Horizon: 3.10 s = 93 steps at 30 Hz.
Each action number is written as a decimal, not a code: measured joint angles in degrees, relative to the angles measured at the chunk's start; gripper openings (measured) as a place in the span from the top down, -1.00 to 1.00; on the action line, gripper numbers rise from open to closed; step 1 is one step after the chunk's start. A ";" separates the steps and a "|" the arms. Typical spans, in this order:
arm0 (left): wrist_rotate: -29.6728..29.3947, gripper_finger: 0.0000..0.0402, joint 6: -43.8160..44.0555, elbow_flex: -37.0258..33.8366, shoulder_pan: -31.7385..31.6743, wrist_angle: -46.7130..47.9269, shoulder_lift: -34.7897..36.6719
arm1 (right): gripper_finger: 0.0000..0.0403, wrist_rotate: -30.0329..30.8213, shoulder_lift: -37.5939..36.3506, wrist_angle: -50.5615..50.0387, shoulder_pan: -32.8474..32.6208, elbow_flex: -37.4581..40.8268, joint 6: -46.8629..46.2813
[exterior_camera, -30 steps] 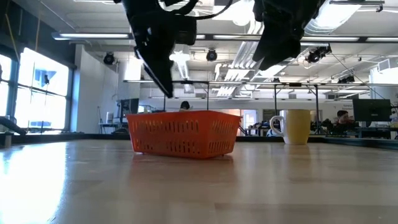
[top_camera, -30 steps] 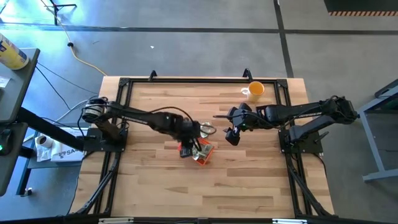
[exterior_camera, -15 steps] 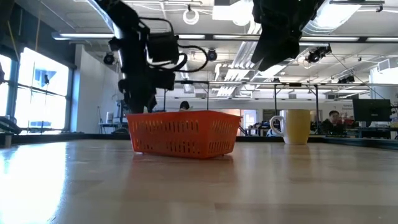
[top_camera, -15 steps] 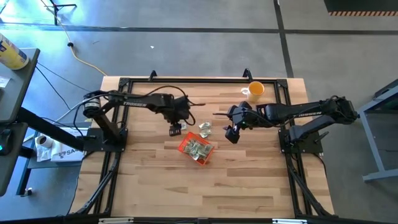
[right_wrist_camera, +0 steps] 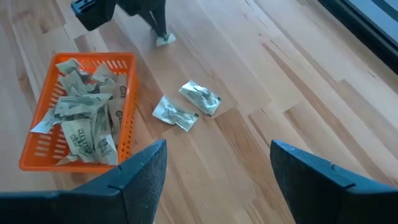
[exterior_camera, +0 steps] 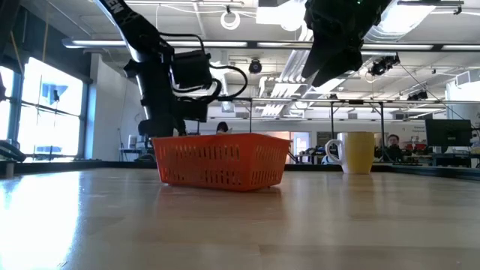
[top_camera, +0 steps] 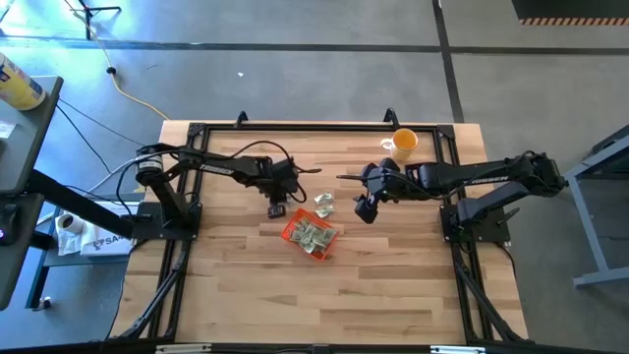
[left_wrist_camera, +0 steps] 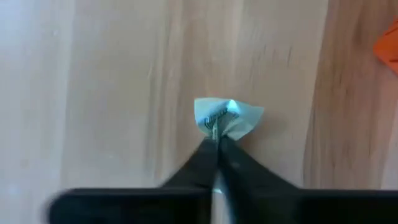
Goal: Pick and place Stevia / Truvia into bins
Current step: Put the left stevia packet into the orange bin, then put the stevia packet into the orange bin
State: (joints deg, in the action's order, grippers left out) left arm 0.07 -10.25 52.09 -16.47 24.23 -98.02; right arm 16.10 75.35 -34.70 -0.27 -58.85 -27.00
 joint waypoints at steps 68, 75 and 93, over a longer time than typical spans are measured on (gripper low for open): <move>-4.49 -0.19 12.71 7.50 4.63 28.87 25.72 | 0.92 -15.90 33.56 4.29 11.41 -10.04 27.90; -0.34 -0.19 4.75 7.50 -0.06 17.22 24.66 | 0.95 -19.77 23.40 9.82 7.72 -10.40 21.19; 16.50 -0.19 -2.34 9.58 -6.30 -8.73 5.40 | -0.26 -21.27 23.09 12.24 -1.90 -10.45 10.76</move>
State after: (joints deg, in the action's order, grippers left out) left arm 16.57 -12.59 61.67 -22.77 15.50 -92.62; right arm -5.17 98.44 -22.46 -2.17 -69.30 -16.24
